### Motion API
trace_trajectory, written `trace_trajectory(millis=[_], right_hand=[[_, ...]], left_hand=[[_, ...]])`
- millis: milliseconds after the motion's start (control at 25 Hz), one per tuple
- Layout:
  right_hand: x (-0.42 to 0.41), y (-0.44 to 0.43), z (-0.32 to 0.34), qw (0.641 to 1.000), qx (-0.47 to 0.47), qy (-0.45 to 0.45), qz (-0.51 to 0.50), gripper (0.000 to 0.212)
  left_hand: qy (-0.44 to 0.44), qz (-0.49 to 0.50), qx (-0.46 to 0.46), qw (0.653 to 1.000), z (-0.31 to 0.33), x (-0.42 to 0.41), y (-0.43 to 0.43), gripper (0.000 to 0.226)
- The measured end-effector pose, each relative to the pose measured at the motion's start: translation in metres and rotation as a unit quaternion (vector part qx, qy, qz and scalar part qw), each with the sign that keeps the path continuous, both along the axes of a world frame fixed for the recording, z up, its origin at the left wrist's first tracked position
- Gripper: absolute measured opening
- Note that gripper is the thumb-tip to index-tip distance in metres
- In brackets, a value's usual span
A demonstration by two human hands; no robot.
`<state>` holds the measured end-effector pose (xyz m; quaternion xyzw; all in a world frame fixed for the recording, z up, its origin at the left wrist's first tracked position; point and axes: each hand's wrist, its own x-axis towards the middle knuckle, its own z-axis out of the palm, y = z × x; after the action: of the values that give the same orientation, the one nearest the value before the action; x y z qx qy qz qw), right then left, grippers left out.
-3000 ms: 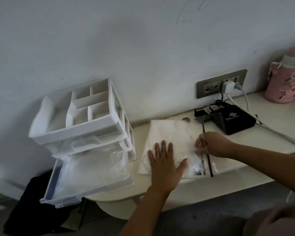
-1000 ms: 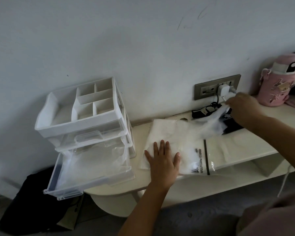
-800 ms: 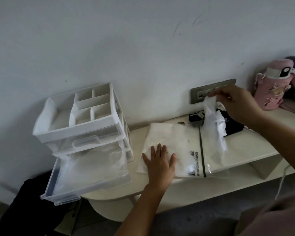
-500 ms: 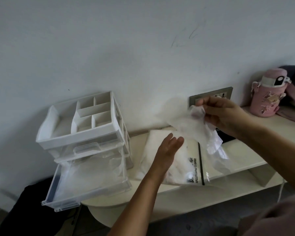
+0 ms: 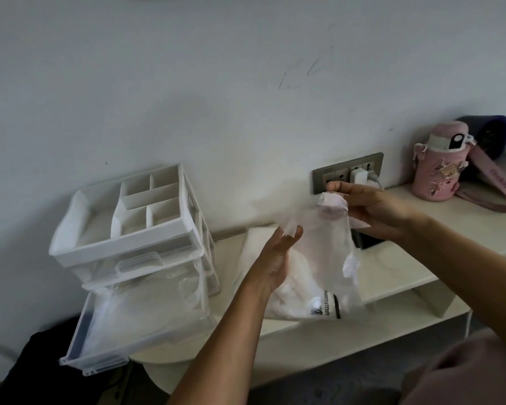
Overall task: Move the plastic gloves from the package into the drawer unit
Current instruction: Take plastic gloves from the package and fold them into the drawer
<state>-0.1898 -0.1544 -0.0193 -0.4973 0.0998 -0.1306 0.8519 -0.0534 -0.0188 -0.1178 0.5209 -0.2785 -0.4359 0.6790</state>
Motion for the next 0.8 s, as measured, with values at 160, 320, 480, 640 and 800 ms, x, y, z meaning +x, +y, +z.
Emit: trace_trajectory(millis=[160,320,480,640,800], right_hand=[[0.002,-0.016,-0.007,0.999,0.005,0.039,-0.012,0.031],[0.01,-0.04,-0.031,0.942,-0.156,0.184,-0.232,0.02],[0.014,-0.035,-0.045,0.771,-0.511,0.259,-0.278,0.021],[0.02,0.009,-0.052,0.739,-0.626,0.249,-0.012,0.035],[0.021,0.018,-0.082,0.618,-0.697,0.334,0.144,0.074]], left_hand=[[-0.009,0.028,0.008,1.0,-0.002,0.002,-0.005,0.041],[0.013,0.105,0.093,0.99,0.001,0.001,-0.001,0.008],[-0.106,0.166,0.226,0.954,-0.002,-0.004,-0.002,0.035],[-0.134,0.186,0.288,0.93,-0.007,-0.009,-0.005,0.045],[-0.159,0.219,0.292,0.917,-0.005,-0.01,-0.001,0.056]])
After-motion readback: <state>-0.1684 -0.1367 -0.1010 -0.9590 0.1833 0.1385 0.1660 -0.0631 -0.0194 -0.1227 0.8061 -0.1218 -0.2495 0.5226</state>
